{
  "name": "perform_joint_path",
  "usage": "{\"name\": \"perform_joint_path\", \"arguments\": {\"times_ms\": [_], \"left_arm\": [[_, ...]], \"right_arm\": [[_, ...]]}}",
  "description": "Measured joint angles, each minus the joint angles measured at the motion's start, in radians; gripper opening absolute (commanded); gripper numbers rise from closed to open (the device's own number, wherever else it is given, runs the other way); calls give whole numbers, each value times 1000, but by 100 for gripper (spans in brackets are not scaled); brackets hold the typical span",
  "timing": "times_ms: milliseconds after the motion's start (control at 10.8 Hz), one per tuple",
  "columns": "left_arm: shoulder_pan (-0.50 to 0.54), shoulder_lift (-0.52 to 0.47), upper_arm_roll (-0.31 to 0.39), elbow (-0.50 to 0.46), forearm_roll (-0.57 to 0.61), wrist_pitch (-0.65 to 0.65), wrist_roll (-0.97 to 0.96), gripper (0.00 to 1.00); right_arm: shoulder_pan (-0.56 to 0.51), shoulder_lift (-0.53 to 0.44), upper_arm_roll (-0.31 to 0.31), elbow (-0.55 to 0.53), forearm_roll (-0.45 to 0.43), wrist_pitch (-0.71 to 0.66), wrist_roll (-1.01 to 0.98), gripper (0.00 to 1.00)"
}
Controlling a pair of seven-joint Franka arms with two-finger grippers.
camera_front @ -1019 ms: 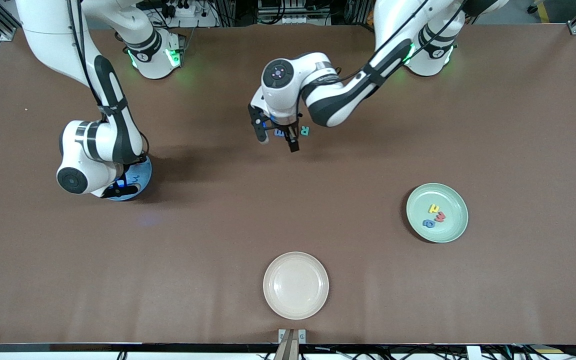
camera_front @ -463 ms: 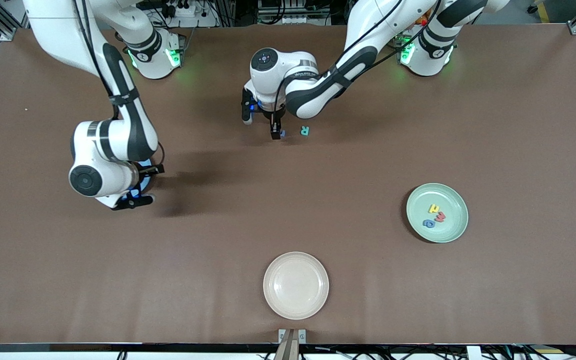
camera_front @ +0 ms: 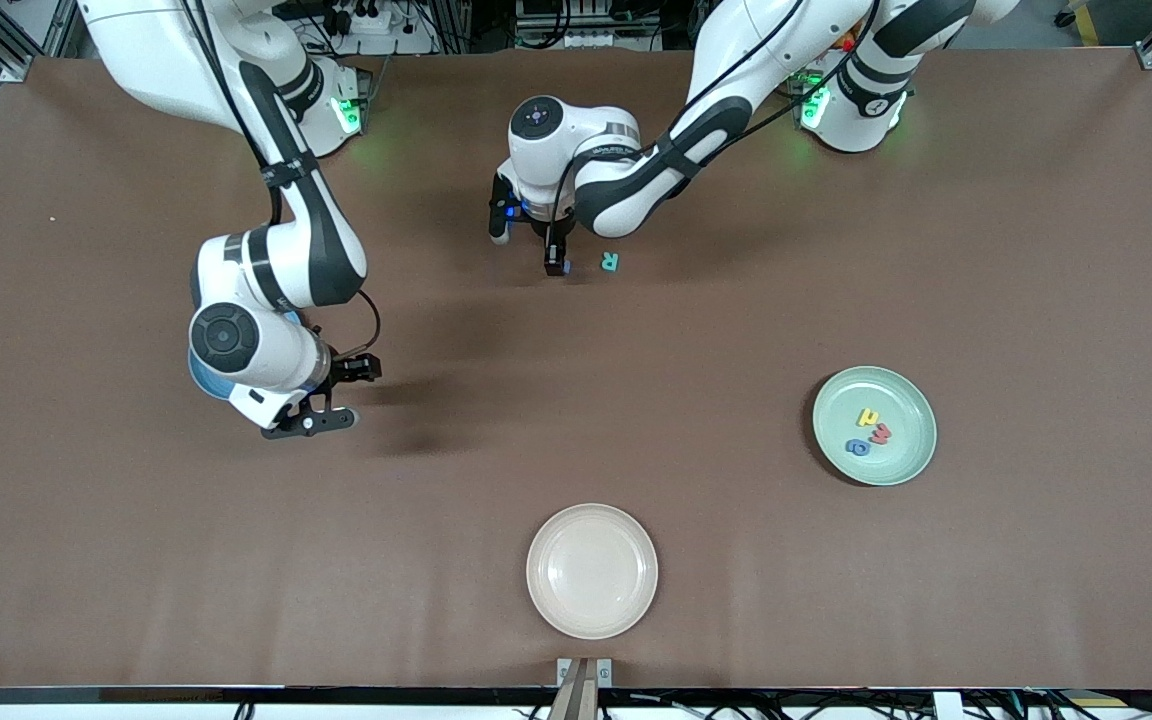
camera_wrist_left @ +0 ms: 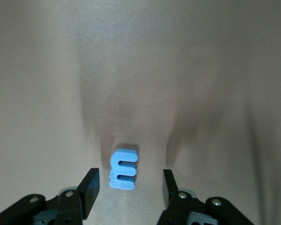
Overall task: Sort uppercase to blue plate, lowercase to green plate
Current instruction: 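Lower the left gripper onto the cyan E while the right returns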
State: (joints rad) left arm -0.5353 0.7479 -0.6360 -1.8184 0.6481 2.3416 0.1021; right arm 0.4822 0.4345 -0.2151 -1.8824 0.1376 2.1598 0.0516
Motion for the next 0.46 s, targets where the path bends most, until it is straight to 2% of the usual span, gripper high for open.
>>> {"name": "perform_joint_path", "arguments": {"times_ms": [463], "left_arm": [[6, 10, 1, -17, 19, 32, 0, 56]], "right_arm": [[24, 4, 81, -1, 0, 102, 177, 83]]}}
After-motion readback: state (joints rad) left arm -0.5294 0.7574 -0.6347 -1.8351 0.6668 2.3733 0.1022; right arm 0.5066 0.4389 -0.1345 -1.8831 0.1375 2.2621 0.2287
